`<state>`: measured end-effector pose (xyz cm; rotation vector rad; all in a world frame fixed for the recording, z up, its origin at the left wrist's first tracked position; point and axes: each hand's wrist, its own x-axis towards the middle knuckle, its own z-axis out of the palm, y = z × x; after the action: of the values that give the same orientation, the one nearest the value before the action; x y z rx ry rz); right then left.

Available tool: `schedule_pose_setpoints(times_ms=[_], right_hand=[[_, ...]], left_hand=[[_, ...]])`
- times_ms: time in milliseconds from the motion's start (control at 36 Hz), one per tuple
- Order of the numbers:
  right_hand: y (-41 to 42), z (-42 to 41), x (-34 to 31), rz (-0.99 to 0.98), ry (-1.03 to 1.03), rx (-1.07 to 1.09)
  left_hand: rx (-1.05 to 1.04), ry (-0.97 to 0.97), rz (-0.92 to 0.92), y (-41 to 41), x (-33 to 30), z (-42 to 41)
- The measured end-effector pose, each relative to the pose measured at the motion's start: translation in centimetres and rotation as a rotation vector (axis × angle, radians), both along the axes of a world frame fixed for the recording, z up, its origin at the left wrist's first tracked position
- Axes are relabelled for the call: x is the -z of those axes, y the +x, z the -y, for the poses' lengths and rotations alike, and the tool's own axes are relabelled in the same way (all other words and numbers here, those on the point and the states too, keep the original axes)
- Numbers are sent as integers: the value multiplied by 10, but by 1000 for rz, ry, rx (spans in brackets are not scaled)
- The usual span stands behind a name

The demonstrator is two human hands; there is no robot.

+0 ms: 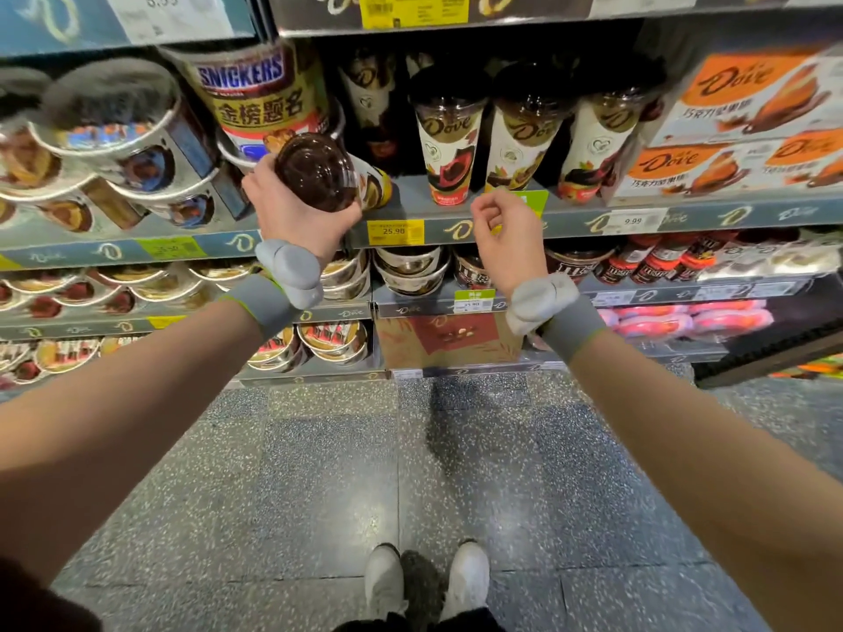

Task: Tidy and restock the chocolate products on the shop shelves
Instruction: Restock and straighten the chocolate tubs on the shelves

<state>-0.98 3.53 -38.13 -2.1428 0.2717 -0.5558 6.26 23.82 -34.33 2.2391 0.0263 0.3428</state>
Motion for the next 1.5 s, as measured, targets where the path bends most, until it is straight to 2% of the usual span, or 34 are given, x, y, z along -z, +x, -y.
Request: schedule_pose_setpoints(times_ms=[167, 472, 556, 694, 806, 917, 1333, 1417, 1500], right_hand=[[9, -10, 8, -32, -102, -12], [-4, -1, 8, -128, -37, 109], [-7, 5, -4, -72, -42, 165], [-1, 13, -33, 153, -158, 315], [4, 17, -45, 164, -229, 385], [5, 20, -53, 117, -325, 389], [12, 22, -55, -3, -271, 356], [11, 16, -60, 48, -376, 308], [16, 10, -69, 96, -537, 172]], left_hand=[[5, -50, 33, 2, 4, -2], [-14, -188, 47, -3, -11, 9], [-19, -179, 52, -4, -16, 10], [-24, -180, 37, -5, -25, 7], [-26, -184, 22, -8, -28, 4], [-14, -203, 14, -9, -32, 1], [-34, -233, -4, -14, -37, -14], [-42, -235, -11, -17, -38, -13], [-45, -224, -18, -18, -37, -15]])
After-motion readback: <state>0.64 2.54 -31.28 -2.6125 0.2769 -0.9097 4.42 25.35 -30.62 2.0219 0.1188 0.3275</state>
